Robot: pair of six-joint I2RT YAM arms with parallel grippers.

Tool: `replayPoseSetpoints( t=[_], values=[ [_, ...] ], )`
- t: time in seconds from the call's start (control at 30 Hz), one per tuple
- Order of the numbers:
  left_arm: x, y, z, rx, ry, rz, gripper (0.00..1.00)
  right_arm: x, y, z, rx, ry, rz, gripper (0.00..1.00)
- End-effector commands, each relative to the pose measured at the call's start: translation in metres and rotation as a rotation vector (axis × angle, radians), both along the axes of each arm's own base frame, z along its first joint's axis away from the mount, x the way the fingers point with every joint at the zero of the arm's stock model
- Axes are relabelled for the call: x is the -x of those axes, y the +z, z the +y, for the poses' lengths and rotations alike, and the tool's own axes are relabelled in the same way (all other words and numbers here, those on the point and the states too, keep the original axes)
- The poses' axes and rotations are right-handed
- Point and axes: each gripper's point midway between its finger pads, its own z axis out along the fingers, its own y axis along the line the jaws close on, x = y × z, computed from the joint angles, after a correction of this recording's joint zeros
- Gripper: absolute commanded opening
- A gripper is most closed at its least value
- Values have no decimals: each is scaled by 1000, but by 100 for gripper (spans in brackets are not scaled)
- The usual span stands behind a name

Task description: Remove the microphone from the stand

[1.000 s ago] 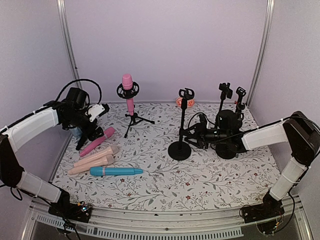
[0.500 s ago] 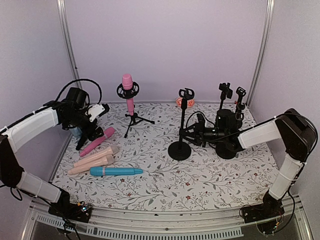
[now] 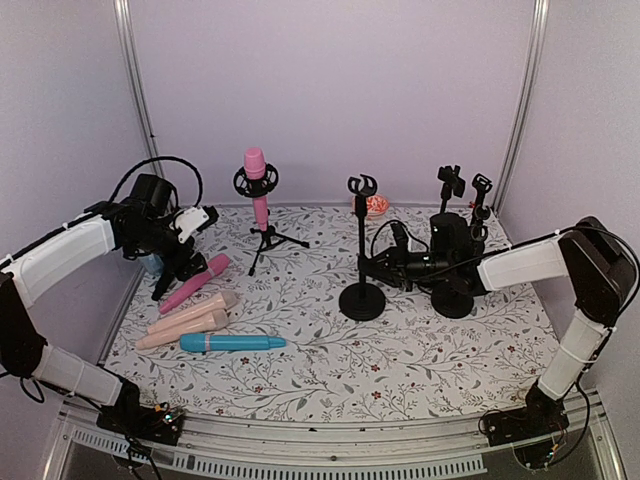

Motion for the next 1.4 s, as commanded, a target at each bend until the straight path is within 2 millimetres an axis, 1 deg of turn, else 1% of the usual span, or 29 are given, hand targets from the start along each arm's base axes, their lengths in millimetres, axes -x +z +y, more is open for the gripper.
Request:
replayPoseSetpoints(
  t=[0.0,0.13,0.33,0.43,0.53,0.63,0.73,0.83,0.93,0.97,1.13,1.3,1.33,1.37],
  values=[
    [4,3,-7,16,-26,-4,93,-8,-15,-20,198,-61,-89,0],
    [3,4,-8,18,-28,-5,93,-9,-29,-29,313,-79,-124,0],
    [4,4,-8,15,-31,-5,93,-4,-59,-40,499,-81,-178,0],
    [5,4,-9,16,-33,-4,93,-1,-70,-46,624,-93,-230,0],
    [4,5,-9,15,-33,-5,93,1,-75,-51,747,-119,-298,0],
    [4,5,-9,14,-34,-6,93,0,-75,-59,842,-156,-362,2],
    [4,5,-10,15,-35,-4,93,-1,-70,-63,905,-192,-418,14],
    [4,5,-9,13,-34,-3,93,-3,-63,-67,975,-238,-482,18],
    [4,5,-10,13,-35,-3,93,-1,-55,-66,1030,-268,-543,35],
    [4,5,-10,12,-35,-4,93,-1,-54,-67,1048,-279,-557,37],
    [5,5,-9,10,-34,-3,93,2,-47,-66,1100,-313,-618,41],
    [5,4,-8,6,-34,-4,93,7,-36,-59,1159,-322,-707,45],
    [5,5,-8,5,-32,-5,93,8,-33,-58,1153,-317,-714,48],
    [5,5,-8,6,-33,-7,93,9,-29,-57,1135,-317,-718,53]
  ],
)
